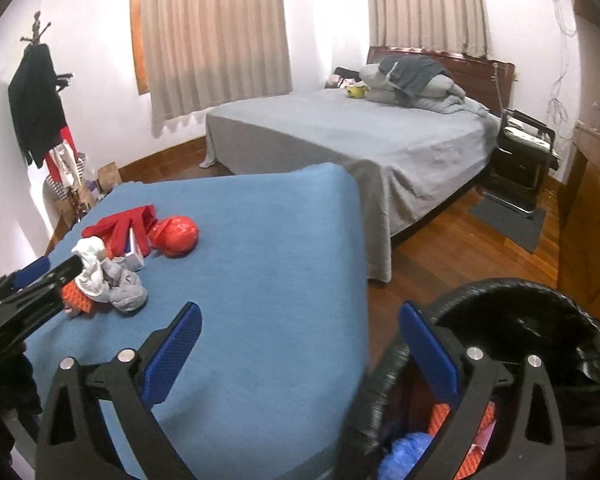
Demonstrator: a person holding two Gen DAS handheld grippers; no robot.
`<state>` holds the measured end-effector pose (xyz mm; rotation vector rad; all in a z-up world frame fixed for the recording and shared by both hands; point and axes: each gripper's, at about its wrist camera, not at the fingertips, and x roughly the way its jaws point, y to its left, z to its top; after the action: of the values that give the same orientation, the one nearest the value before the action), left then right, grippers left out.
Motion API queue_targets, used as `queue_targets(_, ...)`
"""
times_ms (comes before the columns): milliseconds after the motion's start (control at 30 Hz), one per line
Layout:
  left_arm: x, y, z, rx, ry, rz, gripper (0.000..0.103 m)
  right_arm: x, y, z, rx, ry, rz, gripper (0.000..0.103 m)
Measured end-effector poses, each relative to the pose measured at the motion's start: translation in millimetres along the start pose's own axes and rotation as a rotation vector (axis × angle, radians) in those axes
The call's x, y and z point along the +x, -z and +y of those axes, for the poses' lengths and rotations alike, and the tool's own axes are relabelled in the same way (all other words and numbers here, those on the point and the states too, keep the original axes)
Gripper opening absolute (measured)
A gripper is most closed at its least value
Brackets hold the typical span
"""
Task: Collect trash
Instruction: 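Grasp the white cloth with the left tool while the right tool grasps the grey sock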
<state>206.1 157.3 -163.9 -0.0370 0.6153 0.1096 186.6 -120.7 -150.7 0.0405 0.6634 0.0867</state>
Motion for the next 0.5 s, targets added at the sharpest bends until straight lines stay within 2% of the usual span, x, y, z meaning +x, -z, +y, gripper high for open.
queue_targets(133, 17.4, -2.5, 1.2, -0.006, 0.010, 0.021, 0.063, 12.1, -0.4, 9.8, -0.004, -0.005, 0.022, 0.096)
queue_targets(200, 24.8, -1.9, -0.7, 0.001, 0.022, 0.042, 0.050, 17.4, 1.1, 14.3, -0.010, -0.006, 0.033, 0.096)
queue_targets(233, 29.1, -0.9, -5.1, 0.012, 0.030, 0.062, 0.039, 19.5, 1.0, 16.9, -0.014, -0.006, 0.037, 0.096)
queue_targets(267, 29.7, 1.1, -7.7, 0.017, 0.029, 0.063, 0.035, 21.0, 1.3, 18.5, -0.016, -0.008, 0.041, 0.096)
queue_targets(367, 25.6, 2.3, -6.0, 0.013, 0.043, 0.046, 0.027, 24.2, 2.1, 22.8, -0.021, -0.015, 0.050, 0.095)
queue_targets(500, 2.1, 0.8, 5.0, -0.034, 0.062, -0.003, 0.026, 24.0, 2.8, 29.2, -0.028, -0.034, 0.046, 0.095)
